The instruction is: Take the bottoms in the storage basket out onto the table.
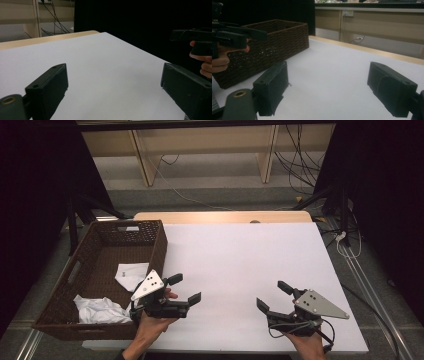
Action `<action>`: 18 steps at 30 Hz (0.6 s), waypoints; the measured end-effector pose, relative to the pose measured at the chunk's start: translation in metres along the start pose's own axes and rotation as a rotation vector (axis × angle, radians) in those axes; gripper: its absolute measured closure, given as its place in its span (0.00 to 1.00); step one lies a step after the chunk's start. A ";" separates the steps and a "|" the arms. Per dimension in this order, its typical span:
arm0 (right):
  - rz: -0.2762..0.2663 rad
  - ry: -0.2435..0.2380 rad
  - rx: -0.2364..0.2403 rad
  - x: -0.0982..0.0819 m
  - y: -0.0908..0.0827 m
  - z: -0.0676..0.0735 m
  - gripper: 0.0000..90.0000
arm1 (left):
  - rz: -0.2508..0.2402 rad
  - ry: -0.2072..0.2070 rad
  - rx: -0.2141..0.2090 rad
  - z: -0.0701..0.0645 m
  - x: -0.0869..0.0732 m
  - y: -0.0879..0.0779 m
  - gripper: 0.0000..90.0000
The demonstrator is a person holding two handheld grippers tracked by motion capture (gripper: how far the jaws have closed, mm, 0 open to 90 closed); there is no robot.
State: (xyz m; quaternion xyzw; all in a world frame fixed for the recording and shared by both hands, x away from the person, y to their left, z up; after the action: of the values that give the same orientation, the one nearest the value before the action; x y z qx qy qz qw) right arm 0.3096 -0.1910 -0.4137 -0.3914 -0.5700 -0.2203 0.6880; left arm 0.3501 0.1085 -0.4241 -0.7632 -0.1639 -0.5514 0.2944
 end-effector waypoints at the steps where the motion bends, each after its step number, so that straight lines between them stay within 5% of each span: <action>1: 0.000 -0.001 0.000 0.000 0.000 0.000 0.20 | 0.000 -0.001 -0.001 0.000 0.000 0.000 0.08; 18: 0.002 0.005 -0.005 0.000 0.000 -0.002 0.20 | 0.019 -0.011 0.000 0.001 -0.001 0.001 0.08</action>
State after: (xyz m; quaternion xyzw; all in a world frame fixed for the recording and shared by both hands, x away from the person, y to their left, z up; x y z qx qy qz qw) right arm 0.3108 -0.1931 -0.4140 -0.3932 -0.5674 -0.2222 0.6886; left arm 0.3514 0.1080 -0.4254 -0.7677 -0.1583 -0.5444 0.2987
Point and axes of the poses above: each handheld gripper's, and its own axes: y roughly forward along the jaws, x roughly out of its top, z roughly to its left, the point moved 5 cm from there along y, roughly forward along the jaws, and after that the axes turned 3 degrees about z, right-handed, at the moved point
